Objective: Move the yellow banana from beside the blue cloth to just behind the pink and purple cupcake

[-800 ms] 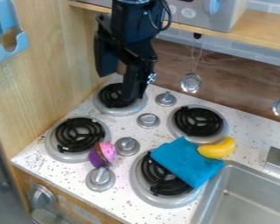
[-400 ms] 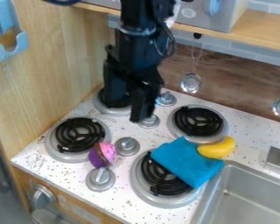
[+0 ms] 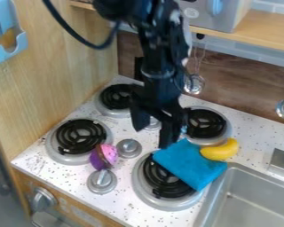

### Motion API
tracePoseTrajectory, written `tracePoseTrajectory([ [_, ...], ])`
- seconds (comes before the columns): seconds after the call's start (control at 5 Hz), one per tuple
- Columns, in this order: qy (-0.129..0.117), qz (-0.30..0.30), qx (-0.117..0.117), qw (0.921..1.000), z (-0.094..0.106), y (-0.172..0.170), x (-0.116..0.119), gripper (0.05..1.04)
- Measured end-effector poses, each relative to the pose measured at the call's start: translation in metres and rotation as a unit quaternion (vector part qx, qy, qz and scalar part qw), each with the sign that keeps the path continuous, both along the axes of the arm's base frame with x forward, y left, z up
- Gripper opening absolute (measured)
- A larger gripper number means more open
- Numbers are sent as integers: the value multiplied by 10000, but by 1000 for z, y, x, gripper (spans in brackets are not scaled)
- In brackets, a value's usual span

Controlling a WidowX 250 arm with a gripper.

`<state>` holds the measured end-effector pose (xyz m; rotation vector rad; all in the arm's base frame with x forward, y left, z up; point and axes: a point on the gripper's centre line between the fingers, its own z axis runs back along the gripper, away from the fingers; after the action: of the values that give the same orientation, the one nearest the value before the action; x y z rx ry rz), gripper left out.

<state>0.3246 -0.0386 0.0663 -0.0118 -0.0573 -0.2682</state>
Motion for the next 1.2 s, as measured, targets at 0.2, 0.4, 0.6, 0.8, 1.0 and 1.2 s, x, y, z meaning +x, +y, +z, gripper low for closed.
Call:
tracePoseTrajectory([
  [0.2, -210, -78, 173, 9996, -25, -10, 29, 1004],
  [0.4, -466, -154, 434, 9979, -47, -23, 62, 1004],
  [0.6, -543, -353, 634, 9959, -60, -37, 91, 1004],
  [0.8, -445, -462, 653, 9958, -79, -48, 111, 1004],
  [1.0, -348, -540, 609, 9961, -90, -55, 125, 1004],
  [1.2, -265, -601, 580, 9962, -101, -60, 136, 1004],
])
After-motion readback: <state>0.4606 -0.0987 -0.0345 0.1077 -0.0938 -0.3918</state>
